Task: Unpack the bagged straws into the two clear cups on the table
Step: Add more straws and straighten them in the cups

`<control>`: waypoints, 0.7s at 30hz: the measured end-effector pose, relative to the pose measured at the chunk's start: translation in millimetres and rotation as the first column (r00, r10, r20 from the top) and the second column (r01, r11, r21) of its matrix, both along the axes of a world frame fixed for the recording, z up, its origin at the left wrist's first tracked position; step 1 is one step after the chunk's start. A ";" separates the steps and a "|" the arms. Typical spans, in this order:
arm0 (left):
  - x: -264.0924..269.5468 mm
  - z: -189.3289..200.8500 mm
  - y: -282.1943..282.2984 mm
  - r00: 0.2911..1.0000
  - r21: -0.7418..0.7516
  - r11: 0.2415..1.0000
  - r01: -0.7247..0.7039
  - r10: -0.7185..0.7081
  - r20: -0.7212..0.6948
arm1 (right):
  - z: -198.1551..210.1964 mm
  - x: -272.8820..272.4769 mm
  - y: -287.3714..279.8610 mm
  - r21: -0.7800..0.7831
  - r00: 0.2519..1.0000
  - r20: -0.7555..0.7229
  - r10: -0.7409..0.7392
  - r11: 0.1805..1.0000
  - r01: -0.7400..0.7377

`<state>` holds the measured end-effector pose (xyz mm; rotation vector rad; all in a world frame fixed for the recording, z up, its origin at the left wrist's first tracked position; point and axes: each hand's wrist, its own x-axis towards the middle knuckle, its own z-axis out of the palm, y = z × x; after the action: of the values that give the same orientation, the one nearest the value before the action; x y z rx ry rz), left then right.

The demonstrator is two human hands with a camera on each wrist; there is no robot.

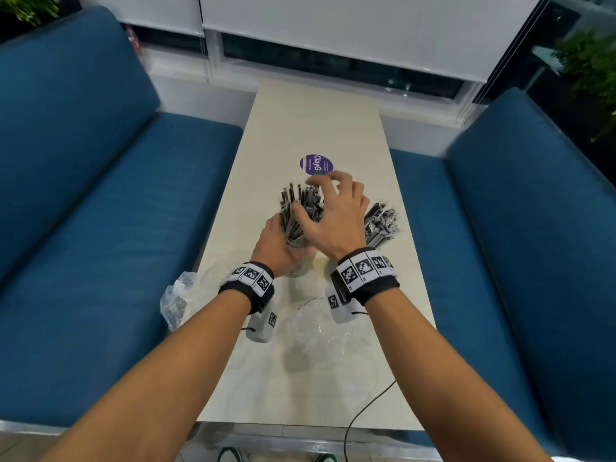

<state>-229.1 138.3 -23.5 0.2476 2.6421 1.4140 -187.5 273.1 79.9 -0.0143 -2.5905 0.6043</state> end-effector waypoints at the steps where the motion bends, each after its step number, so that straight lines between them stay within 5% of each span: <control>1: -1.1 -2.2 -0.5 1.000 0.003 1.000 -0.006 0.006 0.018 | 4.8 -6.3 0.2 -0.005 1.000 0.009 0.016 1.000 -0.016; 7: 4.1 8.9 0.4 0.997 -0.009 1.000 -0.014 0.014 0.071 | 2.1 -45.8 -13.0 0.137 0.910 0.373 0.181 0.959 -0.247; 10: 2.0 7.2 1.6 0.995 -0.008 1.000 -0.025 0.025 0.100 | -1.4 -50.7 -11.2 0.011 0.952 0.229 0.201 0.978 -0.209; 14: 1.5 2.5 2.9 0.997 0.015 0.999 -0.030 0.029 0.076 | 3.3 -35.7 5.4 -0.219 0.998 -0.058 0.027 0.975 -0.039; 18: 2.9 5.7 3.3 0.997 0.007 1.000 -0.024 0.024 0.080 | -0.6 -19.8 6.3 -0.019 0.950 0.311 0.025 1.000 -0.020; 21: 2.9 4.1 3.4 0.998 0.016 0.999 -0.031 0.030 0.062 | 12.5 -16.4 9.6 -0.145 0.969 0.247 0.026 0.989 0.011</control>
<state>-226.3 141.7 -19.4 0.1629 2.5966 1.4299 -203.9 282.7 92.4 -0.1362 -2.7802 0.8418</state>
